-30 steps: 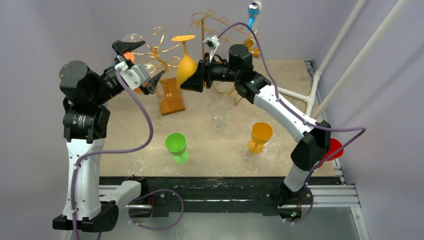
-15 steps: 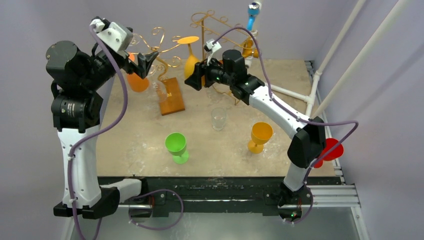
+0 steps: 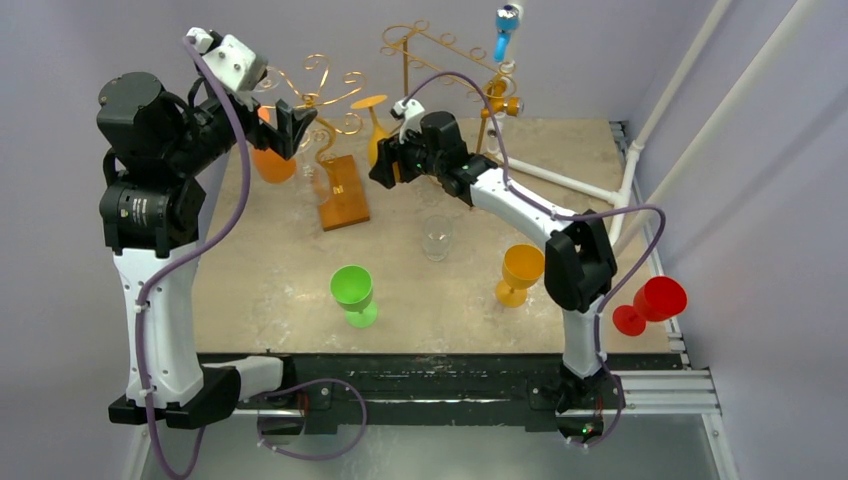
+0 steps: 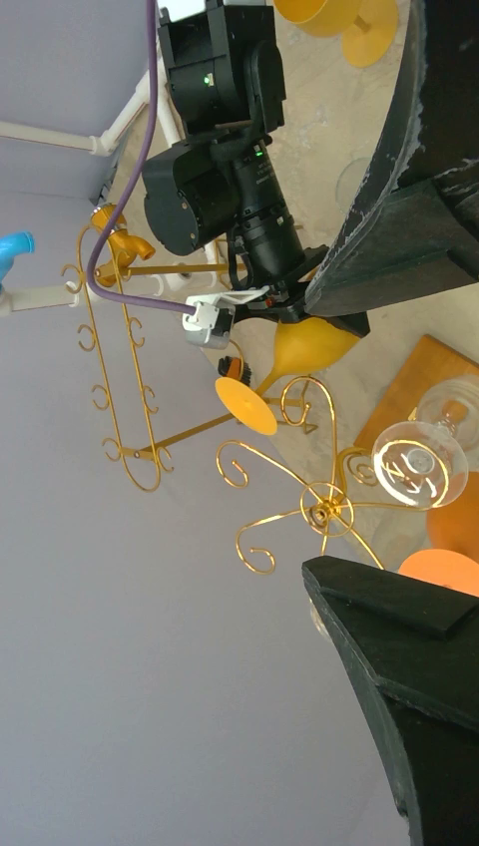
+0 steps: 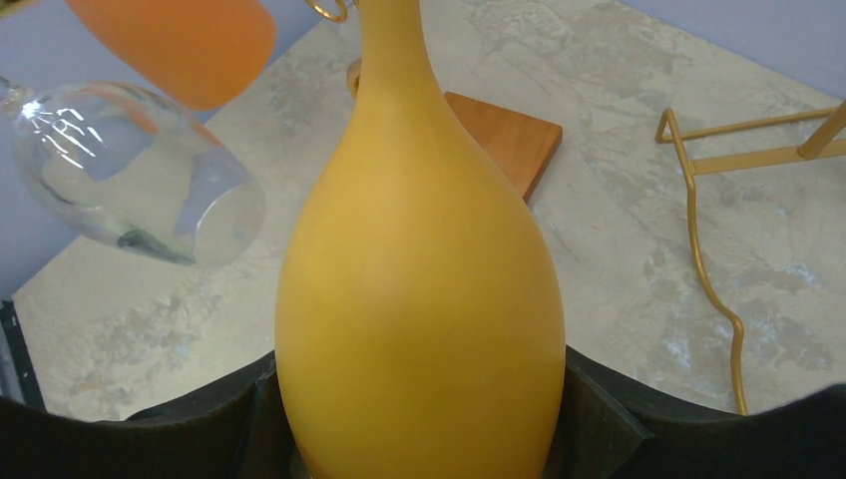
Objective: Place the wine glass upside down on the wine glass rack
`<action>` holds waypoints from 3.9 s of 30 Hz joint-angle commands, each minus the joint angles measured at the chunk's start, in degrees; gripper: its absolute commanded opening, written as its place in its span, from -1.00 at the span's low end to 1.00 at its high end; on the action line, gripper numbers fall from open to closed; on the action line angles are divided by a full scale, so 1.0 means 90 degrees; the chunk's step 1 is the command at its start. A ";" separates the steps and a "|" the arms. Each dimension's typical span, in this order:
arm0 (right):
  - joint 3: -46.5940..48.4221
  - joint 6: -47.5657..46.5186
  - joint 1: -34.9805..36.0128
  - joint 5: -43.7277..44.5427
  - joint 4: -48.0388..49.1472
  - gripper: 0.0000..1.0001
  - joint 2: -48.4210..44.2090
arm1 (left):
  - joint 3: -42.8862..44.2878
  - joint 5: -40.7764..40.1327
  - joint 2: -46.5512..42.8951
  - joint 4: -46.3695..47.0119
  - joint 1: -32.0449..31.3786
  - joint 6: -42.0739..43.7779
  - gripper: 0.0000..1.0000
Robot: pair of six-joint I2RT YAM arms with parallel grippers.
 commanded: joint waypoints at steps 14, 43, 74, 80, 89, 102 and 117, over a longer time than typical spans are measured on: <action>0.0576 0.0159 0.0118 -0.0012 0.1271 -0.36 0.0358 | 0.0053 -0.0214 -0.0118 0.0004 0.0004 0.0298 1.00; 0.0778 -0.0006 0.0370 0.0108 0.1105 -0.37 0.0594 | -0.0581 -0.1573 0.0219 -0.0282 0.0004 0.0789 0.73; 0.0352 0.0002 0.0326 0.0228 0.2096 -0.42 0.0781 | -0.0413 -0.2115 0.0733 -0.0769 0.0004 0.1266 -0.22; 0.0010 -0.0145 0.0266 0.0590 0.2459 -0.41 0.0630 | -0.0576 -0.2100 0.0799 -0.0694 0.0004 0.1262 -0.30; 0.0023 -0.0247 0.0260 0.0556 0.3049 -0.39 0.0690 | -0.0648 -0.2105 0.0722 -0.0745 0.0004 0.1327 -0.37; -0.0093 -0.0361 0.0263 0.0427 0.3373 -0.40 0.0672 | -0.0626 -0.2189 0.0736 -0.0736 0.0000 0.1470 -0.50; -0.1003 -0.0144 0.0255 0.0536 0.4114 -0.45 0.0312 | -0.0569 -0.2223 0.1167 -0.0547 -0.0005 0.1393 -0.60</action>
